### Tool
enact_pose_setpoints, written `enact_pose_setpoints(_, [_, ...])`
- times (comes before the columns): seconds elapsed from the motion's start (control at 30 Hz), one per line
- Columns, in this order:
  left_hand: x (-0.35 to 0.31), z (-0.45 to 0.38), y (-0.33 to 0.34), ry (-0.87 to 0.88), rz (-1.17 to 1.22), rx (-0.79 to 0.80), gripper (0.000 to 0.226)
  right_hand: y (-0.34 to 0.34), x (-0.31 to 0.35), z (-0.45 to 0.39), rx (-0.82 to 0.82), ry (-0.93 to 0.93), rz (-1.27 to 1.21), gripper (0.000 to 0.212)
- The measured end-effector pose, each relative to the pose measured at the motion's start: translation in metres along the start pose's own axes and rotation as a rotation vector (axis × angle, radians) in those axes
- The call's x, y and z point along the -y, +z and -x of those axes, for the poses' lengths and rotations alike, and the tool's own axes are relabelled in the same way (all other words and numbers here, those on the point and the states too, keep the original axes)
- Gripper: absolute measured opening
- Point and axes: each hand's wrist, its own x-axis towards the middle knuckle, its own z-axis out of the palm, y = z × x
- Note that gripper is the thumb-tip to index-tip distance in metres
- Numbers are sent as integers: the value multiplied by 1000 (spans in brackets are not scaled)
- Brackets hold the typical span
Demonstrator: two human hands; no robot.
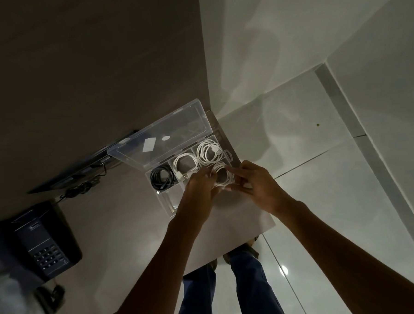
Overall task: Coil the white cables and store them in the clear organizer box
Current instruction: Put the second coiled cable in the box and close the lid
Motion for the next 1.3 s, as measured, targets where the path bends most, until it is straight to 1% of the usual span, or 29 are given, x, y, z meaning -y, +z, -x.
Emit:
enact_pose_setpoints(0.1, [1, 3, 4, -13, 3, -8, 36, 1, 1, 1, 9, -77, 142, 54])
enact_pose_setpoints(0.2, [1, 4, 6, -21, -2, -22, 33, 5, 6, -2, -74, 38, 144, 53])
enact_pose_setpoints(0.27, [1, 4, 8, -30, 7, -28, 34, 9, 12, -3, -137, 98, 118, 48])
enact_pose_setpoints(0.43, [-3, 4, 11, -38, 33, -68, 34, 19, 25, -2, -193, 305, 129, 37])
enact_pose_setpoints(0.53, [-3, 3, 9, -43, 10, -66, 33, 22, 31, -6, -203, 365, 144, 34])
enact_pose_setpoints(0.63, [1, 2, 5, -29, -85, -53, 33, 22, 32, -10, -198, 419, 131, 37])
enact_pose_setpoints(0.77, [2, 2, 2, -3, -121, -94, 26, 29, 34, -18, -278, 438, 64, 29])
enact_pose_setpoints(0.8, [3, 2, 2, -4, -130, -107, 25, 30, 35, -20, -306, 433, 27, 31])
enact_pose_setpoints(0.9, [1, 0, 3, -30, -173, -167, 24, 29, 33, -24, -353, 470, -87, 51])
enact_pose_setpoints(0.97, [-1, -1, 6, -42, -187, -229, 27, 25, 28, -26, -326, 524, -115, 59])
enact_pose_setpoints(1.07, [-3, -3, 11, -44, -196, -284, 27, 17, 21, -29, -233, 587, -164, 65])
enact_pose_setpoints(1.13, [0, -3, 13, -7, -208, -286, 24, 11, 17, -30, -198, 603, -201, 62])
enact_pose_setpoints(1.2, [2, -2, 13, 23, -239, -273, 23, 8, 12, -31, -200, 593, -204, 51])
enact_pose_setpoints(1.3, [2, -3, 11, 37, -286, -229, 28, 7, 7, -27, -225, 509, -196, 37])
